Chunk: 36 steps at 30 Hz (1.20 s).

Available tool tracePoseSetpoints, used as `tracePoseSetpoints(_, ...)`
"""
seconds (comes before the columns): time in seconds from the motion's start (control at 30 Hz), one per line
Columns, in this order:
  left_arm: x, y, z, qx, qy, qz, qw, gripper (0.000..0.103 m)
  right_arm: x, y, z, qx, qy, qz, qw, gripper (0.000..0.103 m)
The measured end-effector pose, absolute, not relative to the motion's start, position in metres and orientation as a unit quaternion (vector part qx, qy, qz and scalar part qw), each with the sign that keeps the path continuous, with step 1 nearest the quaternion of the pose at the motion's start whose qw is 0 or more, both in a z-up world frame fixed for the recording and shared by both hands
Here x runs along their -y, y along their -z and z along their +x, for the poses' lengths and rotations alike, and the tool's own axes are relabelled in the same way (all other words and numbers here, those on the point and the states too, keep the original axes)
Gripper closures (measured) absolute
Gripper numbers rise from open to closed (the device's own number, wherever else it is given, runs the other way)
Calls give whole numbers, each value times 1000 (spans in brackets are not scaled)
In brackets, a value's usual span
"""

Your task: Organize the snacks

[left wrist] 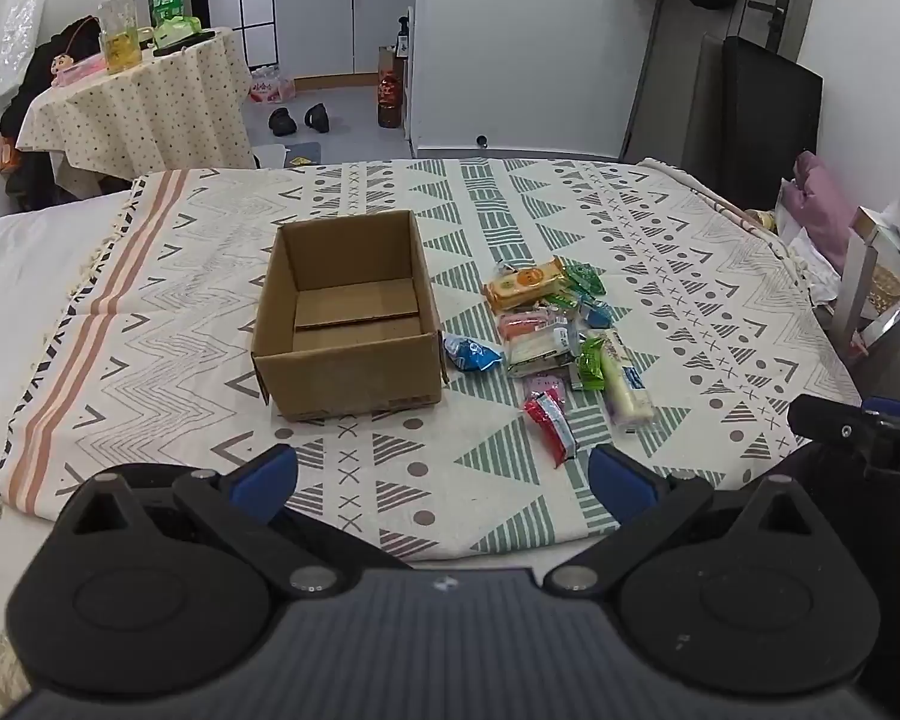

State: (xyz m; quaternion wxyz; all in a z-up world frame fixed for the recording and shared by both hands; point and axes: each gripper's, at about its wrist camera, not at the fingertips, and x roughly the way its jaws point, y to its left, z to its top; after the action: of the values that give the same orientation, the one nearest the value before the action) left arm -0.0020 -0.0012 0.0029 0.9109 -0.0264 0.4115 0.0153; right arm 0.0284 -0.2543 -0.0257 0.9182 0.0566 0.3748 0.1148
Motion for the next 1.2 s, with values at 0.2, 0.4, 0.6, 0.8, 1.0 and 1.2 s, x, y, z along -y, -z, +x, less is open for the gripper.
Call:
tracePoseSetpoints(0.2,-2,-9,-8,-408,-13,-30,912,0,257,21,21,-364,-111,59,923,0)
tracePoseSetpoints(0.4,-8,-10,-10,-409,-20,-37,912,0,251,17,17,-362,-122,48,923,0)
tracePoseSetpoints(0.6,-12,-15,-15,-401,-23,-41,915,0,246,13,13,-358,-125,38,925,0)
tracePoseSetpoints(0.8,-13,-14,-18,-399,-22,-40,916,0,246,11,10,-354,-121,36,927,0)
tracePoseSetpoints(1.0,-12,-13,-19,-399,-20,-39,916,0,245,9,9,-357,-121,33,926,0)
tracePoseSetpoints(1.2,-11,-13,-22,-398,-17,-38,917,0,243,9,7,-357,-126,26,925,0)
